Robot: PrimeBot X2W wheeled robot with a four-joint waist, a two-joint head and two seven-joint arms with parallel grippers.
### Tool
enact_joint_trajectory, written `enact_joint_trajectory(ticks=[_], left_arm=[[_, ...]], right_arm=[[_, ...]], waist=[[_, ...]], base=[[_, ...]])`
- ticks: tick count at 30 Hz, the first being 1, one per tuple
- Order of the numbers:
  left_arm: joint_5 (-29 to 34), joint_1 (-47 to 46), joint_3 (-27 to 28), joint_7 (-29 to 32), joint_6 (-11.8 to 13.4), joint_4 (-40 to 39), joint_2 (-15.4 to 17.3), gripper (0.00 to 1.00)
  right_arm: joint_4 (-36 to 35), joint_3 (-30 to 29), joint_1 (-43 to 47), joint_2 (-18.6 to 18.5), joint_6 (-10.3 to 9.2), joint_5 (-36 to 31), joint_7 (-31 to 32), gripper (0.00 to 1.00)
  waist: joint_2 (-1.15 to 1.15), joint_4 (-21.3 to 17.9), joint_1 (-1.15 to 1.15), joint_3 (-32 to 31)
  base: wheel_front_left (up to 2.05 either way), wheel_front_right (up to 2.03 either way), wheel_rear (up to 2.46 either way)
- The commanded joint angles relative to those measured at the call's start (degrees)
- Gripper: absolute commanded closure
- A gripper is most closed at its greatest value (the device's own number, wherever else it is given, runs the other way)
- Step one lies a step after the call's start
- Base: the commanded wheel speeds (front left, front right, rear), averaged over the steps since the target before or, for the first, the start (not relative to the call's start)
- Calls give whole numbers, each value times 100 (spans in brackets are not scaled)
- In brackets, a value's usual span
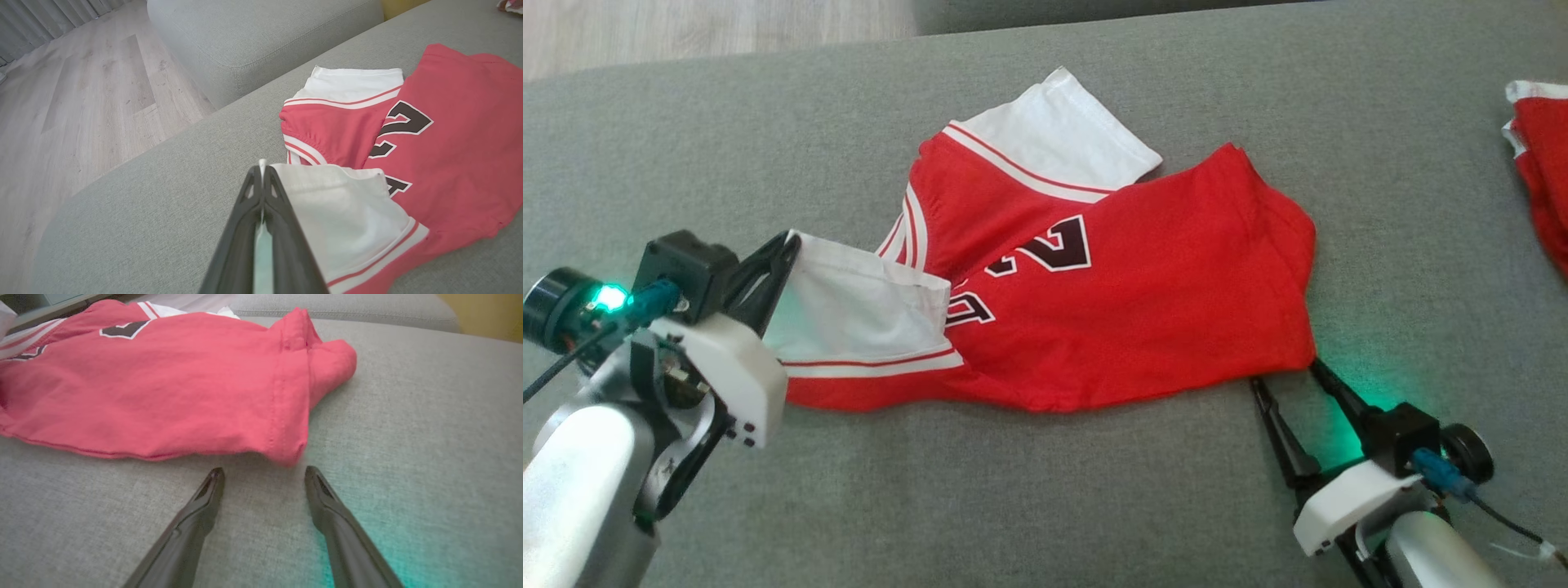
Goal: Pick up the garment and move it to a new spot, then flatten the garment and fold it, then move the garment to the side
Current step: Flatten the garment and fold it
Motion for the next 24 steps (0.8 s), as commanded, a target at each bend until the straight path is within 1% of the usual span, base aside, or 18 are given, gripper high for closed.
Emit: enact_joint_trajectory(ticks=[1,5,6,7,8,11,14,15,19,20,21,22,24], left_arm=[[55,-327,302,-56,28,-197,235,100],[68,-340,292,-104,41,-178,237,100],[73,-336,289,-113,47,-172,240,100],[81,-331,286,-117,55,-167,247,100],[88,-325,283,-117,62,-164,254,100],[87,-309,269,-112,74,-154,266,100],[88,-292,258,-102,87,-147,283,100],[84,-279,252,-96,96,-147,292,100],[70,-260,242,-89,103,-152,301,100],[61,-255,239,-88,104,-153,302,100],[54,-249,237,-90,105,-152,305,100],[49,-245,234,-90,105,-151,310,100],[41,-242,229,-94,105,-148,318,100]], right_arm=[[-17,180,-147,-71,39,-42,-23,0],[34,180,-228,-53,39,-61,-23,1],[34,172,-232,-48,39,-71,-23,4],[34,160,-233,-40,39,-77,-23,13],[26,142,-233,-32,39,-84,-23,17],[-2,89,-213,-20,39,-113,-23,22],[-72,22,-170,3,39,-154,-23,20],[-108,-17,-136,15,39,-182,-23,13],[-170,-29,-94,21,39,-205,-23,18],[-194,-22,-83,22,39,-204,-23,24],[-209,-16,-74,21,39,-201,-23,36],[-224,-8,-72,20,39,-205,-23,51],[-246,-5,-69,24,39,-204,-23,74]], waist=[[0,27,0,12],[0,50,0,14],[0,51,0,8],[0,50,0,3],[0,47,0,-4],[0,40,0,-32],[0,30,0,-69],[0,24,0,-91],[0,15,0,-118],[0,14,0,-125],[0,14,0,-130],[0,15,0,-134],[0,19,0,-141]], base=[[0,0,0],[0,0,0],[0,0,0],[0,0,0],[0,0,0],[0,0,0],[0,0,0],[0,0,0],[0,0,0],[0,0,0],[0,0,0],[0,0,0],[0,0,0]])
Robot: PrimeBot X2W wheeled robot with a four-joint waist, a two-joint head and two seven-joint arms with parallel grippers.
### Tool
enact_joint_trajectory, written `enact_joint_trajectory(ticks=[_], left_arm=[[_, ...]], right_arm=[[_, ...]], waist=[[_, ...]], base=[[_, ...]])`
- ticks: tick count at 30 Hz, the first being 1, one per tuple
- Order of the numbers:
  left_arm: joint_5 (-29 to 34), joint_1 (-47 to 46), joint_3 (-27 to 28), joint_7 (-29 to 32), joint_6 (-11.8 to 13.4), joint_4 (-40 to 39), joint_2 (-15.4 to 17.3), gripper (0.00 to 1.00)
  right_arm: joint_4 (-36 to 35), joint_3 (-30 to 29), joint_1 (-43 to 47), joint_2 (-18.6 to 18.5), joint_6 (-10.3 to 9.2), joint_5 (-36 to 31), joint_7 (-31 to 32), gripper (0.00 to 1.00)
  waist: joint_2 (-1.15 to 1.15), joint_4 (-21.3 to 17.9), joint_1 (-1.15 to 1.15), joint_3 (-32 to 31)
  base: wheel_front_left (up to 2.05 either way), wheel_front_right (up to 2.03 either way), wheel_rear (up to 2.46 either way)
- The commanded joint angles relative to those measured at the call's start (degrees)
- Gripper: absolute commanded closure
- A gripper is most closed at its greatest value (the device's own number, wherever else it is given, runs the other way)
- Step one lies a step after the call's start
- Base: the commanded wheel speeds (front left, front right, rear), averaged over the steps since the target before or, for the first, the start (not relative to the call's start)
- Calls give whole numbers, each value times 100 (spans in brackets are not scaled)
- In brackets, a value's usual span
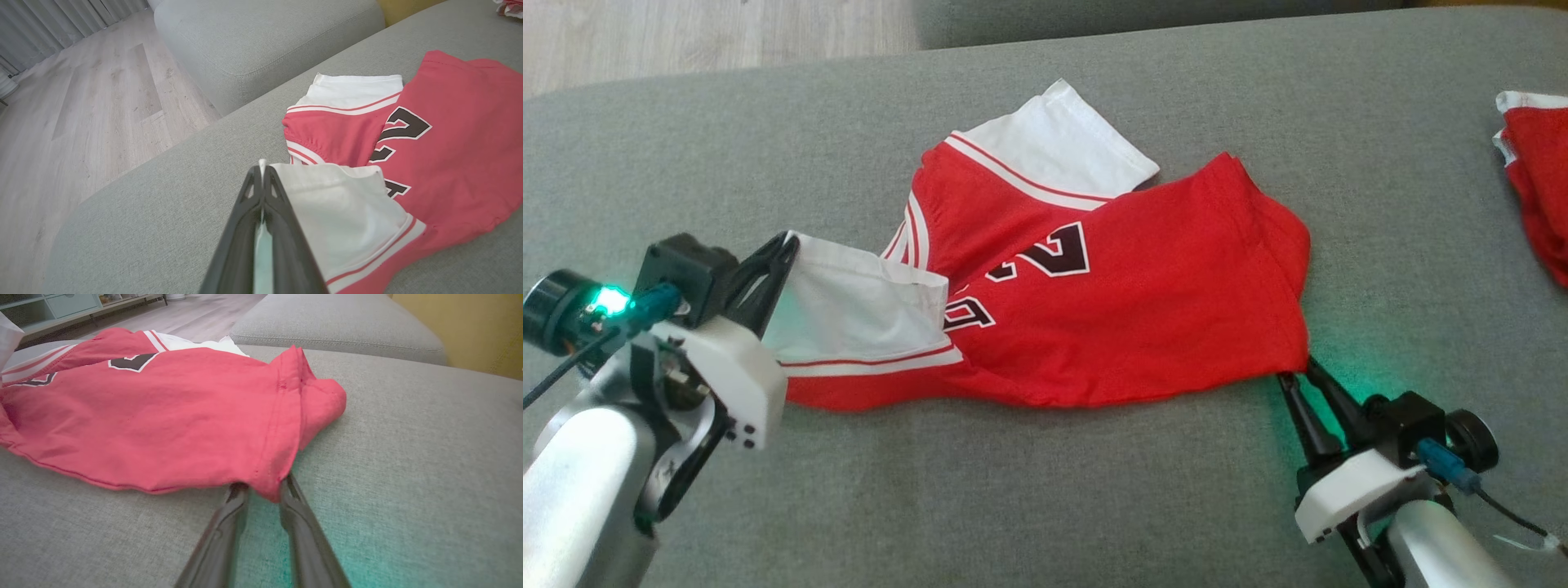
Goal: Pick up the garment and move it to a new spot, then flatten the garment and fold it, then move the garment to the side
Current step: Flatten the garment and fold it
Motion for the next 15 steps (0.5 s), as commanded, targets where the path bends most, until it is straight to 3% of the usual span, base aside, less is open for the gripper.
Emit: enact_joint_trajectory(ticks=[1,2,9,15], left_arm=[[5,-242,280,-25,47,-162,283,100],[4,-241,278,-28,49,-161,288,100],[29,-256,296,-247,63,-207,289,100],[223,-534,449,-1082,76,-402,230,100]], right_arm=[[-172,89,5,-23,39,-46,-23,84],[-184,98,5,-28,39,-51,-23,100],[-348,70,18,-79,39,-76,-23,100],[-975,-386,16,-215,39,144,-23,100]], waist=[[0,2,0,-7],[0,3,0,-12],[0,0,0,-83],[0,-25,0,-277]], base=[[0,0,0],[0,0,0],[0,0,0],[0,0,0]])
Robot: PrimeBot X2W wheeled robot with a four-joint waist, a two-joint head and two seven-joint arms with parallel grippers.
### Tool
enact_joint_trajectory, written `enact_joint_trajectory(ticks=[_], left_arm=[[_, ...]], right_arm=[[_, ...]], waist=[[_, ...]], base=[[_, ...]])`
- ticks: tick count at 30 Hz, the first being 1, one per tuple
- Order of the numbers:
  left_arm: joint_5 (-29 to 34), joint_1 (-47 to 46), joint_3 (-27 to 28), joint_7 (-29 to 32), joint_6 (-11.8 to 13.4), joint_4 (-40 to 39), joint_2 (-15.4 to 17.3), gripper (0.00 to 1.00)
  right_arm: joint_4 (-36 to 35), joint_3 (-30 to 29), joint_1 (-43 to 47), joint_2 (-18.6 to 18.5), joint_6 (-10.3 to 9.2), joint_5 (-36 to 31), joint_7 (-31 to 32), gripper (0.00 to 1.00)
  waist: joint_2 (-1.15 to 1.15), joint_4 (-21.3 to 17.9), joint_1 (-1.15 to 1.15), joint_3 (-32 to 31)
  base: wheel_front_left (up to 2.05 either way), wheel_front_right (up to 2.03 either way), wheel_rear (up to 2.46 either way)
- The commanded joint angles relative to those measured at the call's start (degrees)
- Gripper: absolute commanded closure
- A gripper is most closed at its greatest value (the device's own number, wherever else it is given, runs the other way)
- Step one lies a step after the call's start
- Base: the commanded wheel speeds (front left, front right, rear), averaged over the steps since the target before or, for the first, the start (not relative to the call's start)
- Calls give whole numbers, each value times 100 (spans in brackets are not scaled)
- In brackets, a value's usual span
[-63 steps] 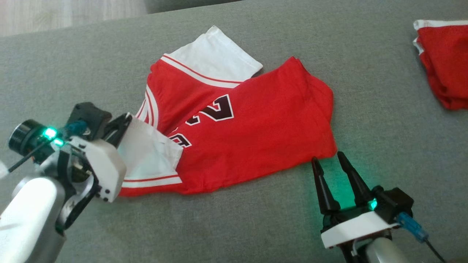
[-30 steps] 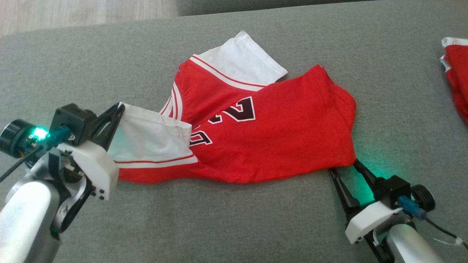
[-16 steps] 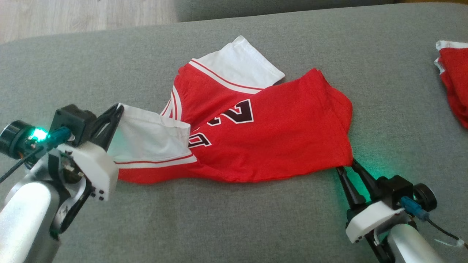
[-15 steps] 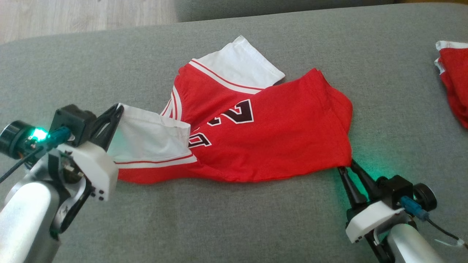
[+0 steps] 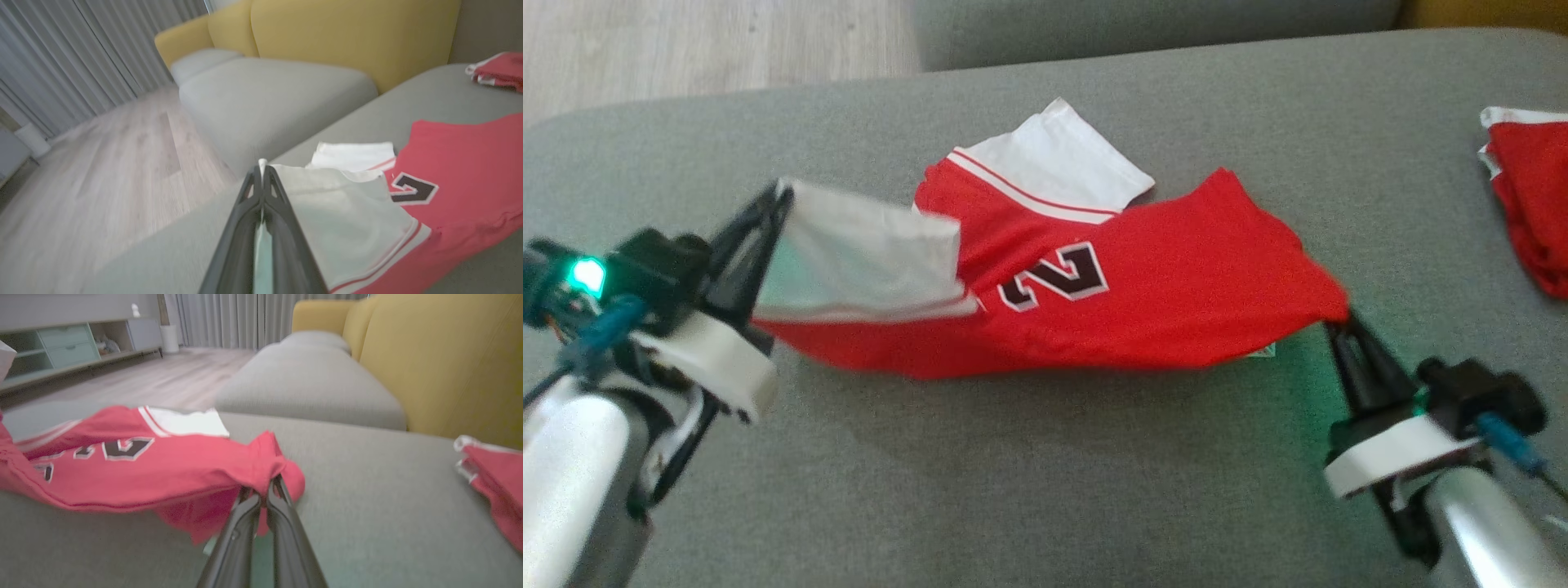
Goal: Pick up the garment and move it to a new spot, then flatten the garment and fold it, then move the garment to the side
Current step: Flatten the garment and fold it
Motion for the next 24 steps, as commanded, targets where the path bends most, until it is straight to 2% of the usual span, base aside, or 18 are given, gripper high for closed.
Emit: enact_joint_trajectory(ticks=[1,3,8,12,15,18,24], left_arm=[[57,-523,410,-210,28,-277,199,100],[101,-719,499,-504,30,-354,169,100],[657,-1403,573,-1067,71,-525,288,100],[1025,-2072,554,-1438,87,-580,271,100],[1138,-2657,540,-1665,87,-441,142,100],[1138,-3264,445,-1758,-27,-71,-11,100],[1207,-4314,97,-1855,-278,985,-227,100]], right_arm=[[-330,-18,-19,-195,39,31,-23,100],[-624,-181,-87,-361,39,88,-23,100],[-1524,-697,-344,-741,39,110,49,100],[-2387,-1091,-642,-939,39,102,483,100],[-2762,-1277,-1049,-1129,39,140,892,100],[-2708,-1297,-1639,-1333,39,237,1290,100],[-1845,-997,-2889,-1577,39,434,1716,100]], waist=[[0,-15,0,-84],[0,-28,0,-178],[0,-83,0,-380],[0,-132,0,-492],[0,-161,0,-538],[0,-177,0,-484],[0,-153,0,-87]], base=[[0,0,0],[0,0,0],[0,0,0],[0,0,0],[0,0,0],[0,0,0],[0,0,0]])
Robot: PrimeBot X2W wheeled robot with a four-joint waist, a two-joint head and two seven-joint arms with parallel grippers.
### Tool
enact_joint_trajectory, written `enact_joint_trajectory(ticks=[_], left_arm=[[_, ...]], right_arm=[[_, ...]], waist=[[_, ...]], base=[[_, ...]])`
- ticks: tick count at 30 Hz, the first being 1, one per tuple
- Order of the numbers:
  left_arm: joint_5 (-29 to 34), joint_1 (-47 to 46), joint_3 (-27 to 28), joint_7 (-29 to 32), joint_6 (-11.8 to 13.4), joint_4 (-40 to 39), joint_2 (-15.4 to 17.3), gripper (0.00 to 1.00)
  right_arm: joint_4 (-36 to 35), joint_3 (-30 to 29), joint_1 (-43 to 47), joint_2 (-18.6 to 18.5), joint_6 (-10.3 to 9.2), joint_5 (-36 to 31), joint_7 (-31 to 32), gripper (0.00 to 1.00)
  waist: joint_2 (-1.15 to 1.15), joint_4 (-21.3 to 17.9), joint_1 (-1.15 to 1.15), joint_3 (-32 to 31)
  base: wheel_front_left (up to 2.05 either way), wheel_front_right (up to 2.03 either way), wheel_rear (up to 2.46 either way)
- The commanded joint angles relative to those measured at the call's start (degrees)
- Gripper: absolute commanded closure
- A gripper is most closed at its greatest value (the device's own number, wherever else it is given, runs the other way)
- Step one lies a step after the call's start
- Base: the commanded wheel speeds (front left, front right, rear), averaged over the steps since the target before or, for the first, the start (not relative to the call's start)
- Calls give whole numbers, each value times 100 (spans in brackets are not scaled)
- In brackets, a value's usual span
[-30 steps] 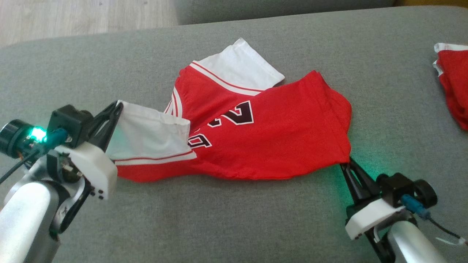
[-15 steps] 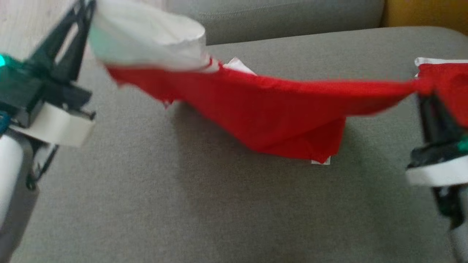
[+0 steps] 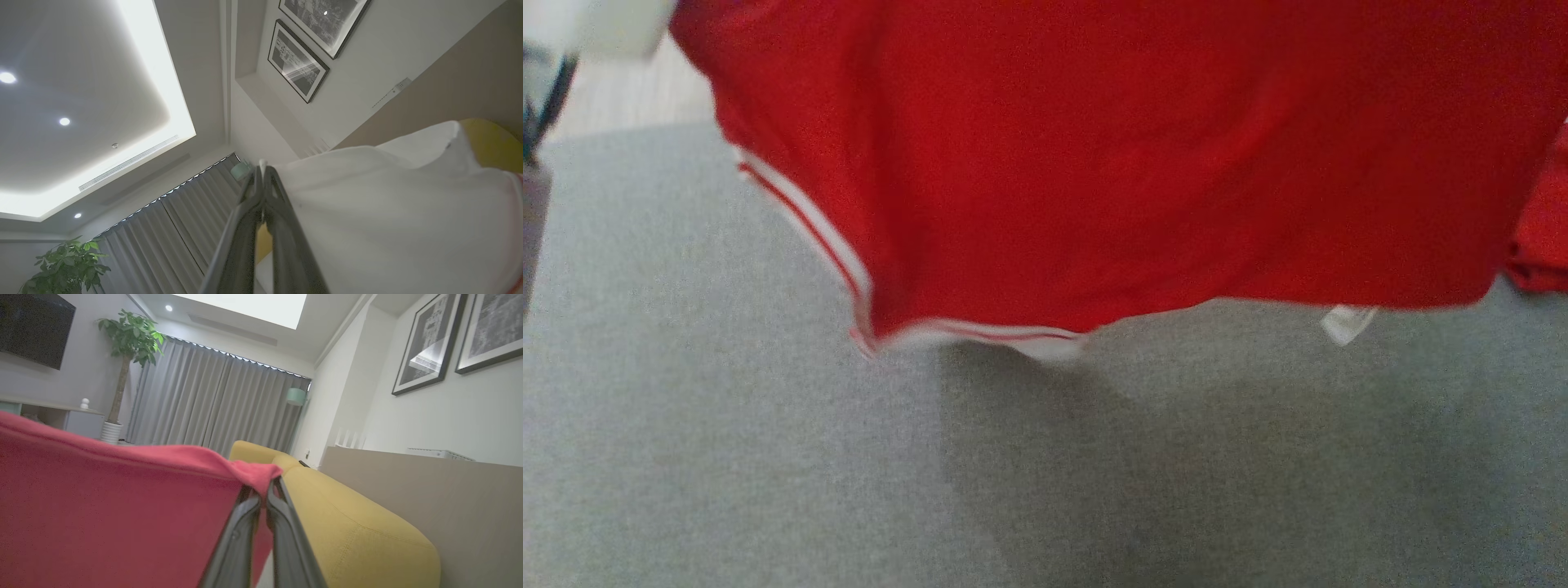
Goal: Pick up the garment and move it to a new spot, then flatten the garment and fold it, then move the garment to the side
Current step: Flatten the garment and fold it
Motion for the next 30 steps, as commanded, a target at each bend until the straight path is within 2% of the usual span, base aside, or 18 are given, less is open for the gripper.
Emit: enact_joint_trajectory(ticks=[1,5,8,15,18,23,26,30], left_arm=[[93,-517,134,-30,-44,198,163,100],[301,-1421,-90,-339,-118,1148,40,100],[462,-2079,-107,-629,-62,1807,-89,100],[848,-3422,-239,-1307,117,2827,-390,100],[772,-3548,-271,-1405,60,2920,-470,100],[682,-2978,-354,-1430,-5,2415,-281,100],[527,-2093,-311,-1431,46,1888,-62,100],[348,-594,-230,-1432,266,1280,267,100]], right_arm=[[114,164,-438,-146,39,108,62,100],[909,610,-1505,-241,39,180,32,100],[1469,775,-2298,-197,39,112,-209,100],[2552,595,-3738,-88,39,-854,-1292,100],[2813,540,-3923,-64,39,-1136,-1485,100],[3094,592,-3544,13,39,-1199,-1613,100],[3202,527,-3042,123,39,-1149,-1665,100],[3327,492,-2184,172,39,-1043,-1695,100]], waist=[[0,31,0,291],[0,61,0,872],[0,47,0,1228],[0,106,0,1664],[0,172,0,1764],[0,215,0,1941],[0,224,0,1954],[0,278,0,1831]], base=[[0,0,0],[0,0,0],[0,0,0],[0,0,0],[0,0,0],[0,0,0],[0,0,0],[0,0,0]])
